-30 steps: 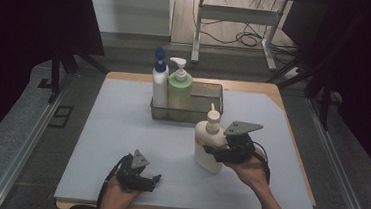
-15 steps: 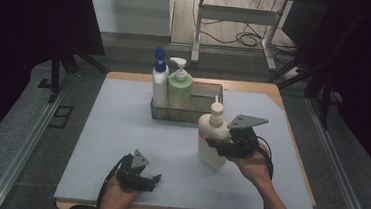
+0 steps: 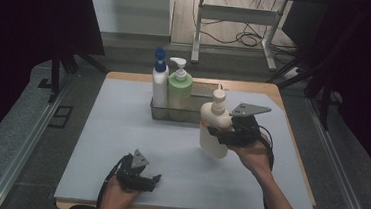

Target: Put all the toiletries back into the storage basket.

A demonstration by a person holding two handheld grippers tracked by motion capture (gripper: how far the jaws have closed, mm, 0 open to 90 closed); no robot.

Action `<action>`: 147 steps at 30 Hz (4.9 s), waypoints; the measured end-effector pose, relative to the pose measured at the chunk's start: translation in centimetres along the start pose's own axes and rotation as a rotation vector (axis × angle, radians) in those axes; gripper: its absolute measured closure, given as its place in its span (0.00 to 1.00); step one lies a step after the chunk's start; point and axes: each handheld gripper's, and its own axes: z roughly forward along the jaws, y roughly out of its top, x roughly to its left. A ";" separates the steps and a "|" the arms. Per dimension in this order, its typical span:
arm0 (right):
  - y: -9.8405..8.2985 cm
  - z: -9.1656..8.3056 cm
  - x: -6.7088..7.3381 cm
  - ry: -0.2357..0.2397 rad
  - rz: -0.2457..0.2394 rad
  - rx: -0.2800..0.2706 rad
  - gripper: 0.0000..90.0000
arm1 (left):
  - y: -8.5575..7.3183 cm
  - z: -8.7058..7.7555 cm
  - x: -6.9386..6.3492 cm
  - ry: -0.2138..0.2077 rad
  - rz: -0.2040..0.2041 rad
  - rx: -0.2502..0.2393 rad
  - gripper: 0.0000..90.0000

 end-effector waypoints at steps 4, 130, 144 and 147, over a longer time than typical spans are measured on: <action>0.9 0.0 -0.2 -0.013 -0.002 -0.009 0.45 | 0.0 0.0 0.0 0.000 0.000 -0.001 0.15; 6.7 13.1 -8.7 -0.231 0.143 -0.067 0.45 | 0.0 0.0 -0.1 0.003 -0.007 -0.001 0.14; 5.8 12.0 -8.3 -0.226 0.149 -0.053 0.44 | 0.0 0.0 -0.1 0.003 -0.006 -0.001 0.14; 5.4 11.9 -8.3 -0.226 0.152 -0.045 0.44 | 0.0 0.0 -0.1 0.003 -0.010 -0.002 0.14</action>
